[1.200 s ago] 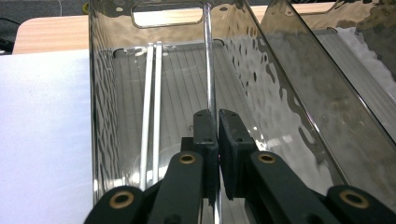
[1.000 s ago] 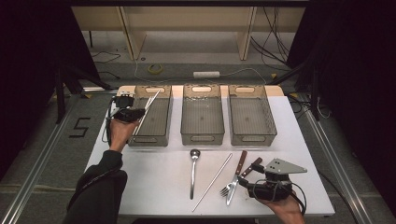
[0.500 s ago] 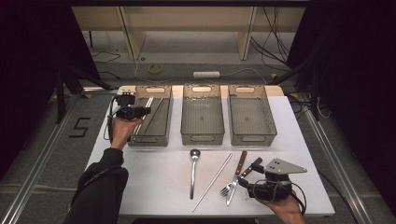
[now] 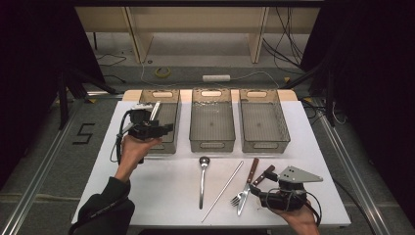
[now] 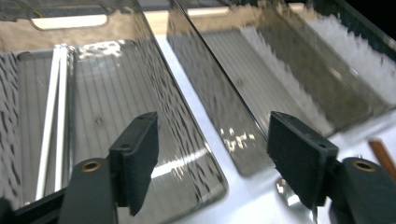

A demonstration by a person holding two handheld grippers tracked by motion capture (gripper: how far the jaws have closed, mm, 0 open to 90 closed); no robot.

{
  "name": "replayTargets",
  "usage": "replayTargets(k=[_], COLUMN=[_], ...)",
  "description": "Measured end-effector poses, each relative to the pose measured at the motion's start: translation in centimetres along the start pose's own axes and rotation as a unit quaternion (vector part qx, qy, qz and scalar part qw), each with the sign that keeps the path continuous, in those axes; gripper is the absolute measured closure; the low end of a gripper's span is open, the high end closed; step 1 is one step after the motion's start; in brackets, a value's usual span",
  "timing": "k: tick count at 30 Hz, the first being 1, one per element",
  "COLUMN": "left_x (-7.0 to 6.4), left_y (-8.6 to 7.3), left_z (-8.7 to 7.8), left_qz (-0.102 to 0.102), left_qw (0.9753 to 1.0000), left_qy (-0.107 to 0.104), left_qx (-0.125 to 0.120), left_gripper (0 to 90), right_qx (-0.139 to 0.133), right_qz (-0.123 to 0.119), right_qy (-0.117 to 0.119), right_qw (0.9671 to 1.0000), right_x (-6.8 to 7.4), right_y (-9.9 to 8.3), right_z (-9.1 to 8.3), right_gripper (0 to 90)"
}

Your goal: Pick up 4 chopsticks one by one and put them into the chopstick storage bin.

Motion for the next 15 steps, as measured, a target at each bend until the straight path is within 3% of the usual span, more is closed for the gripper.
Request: replayTargets(k=[7,15], left_x=[-2.3,-4.8], left_y=[-1.6,-4.1], left_z=[-1.0,-1.9], left_qz=[0.016,0.018], left_qw=[0.9998,0.9997], left_qy=[-0.009,-0.015], left_qx=[0.001,0.003], left_gripper=[29.9,28.7], right_qx=[-0.005,-0.004], right_qz=[-0.001,0.0], right_qy=[-0.001,-0.003], right_qw=[1.0,1.0], right_x=[0.0,-0.1], right_y=[0.1,0.0], right_z=[-0.2,-0.2], right_gripper=[28.6,28.6])
Point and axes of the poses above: each handheld gripper's, and its own axes: z roughly forward along the jaws, y roughly out of its top, x roughly to its left, the point moved 3 cm from there along z, roughly forward along the jaws, and after that the axes turned 4 degrees about -x, right-handed, at the moved point
